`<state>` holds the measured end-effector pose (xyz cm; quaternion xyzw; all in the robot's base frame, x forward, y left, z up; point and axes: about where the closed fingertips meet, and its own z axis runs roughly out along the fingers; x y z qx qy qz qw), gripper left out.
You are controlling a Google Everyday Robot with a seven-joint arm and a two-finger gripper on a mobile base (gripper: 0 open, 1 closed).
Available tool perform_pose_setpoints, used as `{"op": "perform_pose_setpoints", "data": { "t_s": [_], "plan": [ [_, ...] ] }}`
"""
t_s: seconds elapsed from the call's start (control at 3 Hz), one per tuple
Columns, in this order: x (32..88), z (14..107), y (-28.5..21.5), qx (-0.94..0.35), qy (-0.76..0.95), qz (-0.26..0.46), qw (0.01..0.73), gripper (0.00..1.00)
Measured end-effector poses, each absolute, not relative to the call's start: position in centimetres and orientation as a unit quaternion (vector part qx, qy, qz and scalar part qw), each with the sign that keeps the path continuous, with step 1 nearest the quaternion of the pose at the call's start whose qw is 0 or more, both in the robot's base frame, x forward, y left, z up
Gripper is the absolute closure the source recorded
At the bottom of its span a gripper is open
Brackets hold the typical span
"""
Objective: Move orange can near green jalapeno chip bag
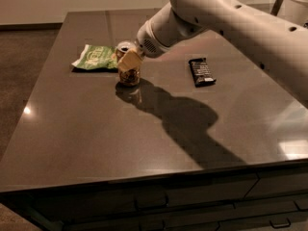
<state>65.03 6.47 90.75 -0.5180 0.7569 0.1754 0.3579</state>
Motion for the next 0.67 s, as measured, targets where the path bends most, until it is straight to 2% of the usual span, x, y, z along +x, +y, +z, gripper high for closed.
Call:
{"op": "perform_pose_setpoints", "data": {
  "t_s": [0.33, 0.67],
  "plan": [
    [64.98, 90.66, 6.64, -0.519, 0.756, 0.176, 0.357, 0.12],
    [64.93, 90.60, 6.79, -0.521, 0.756, 0.176, 0.356, 0.00]
  ]
}}
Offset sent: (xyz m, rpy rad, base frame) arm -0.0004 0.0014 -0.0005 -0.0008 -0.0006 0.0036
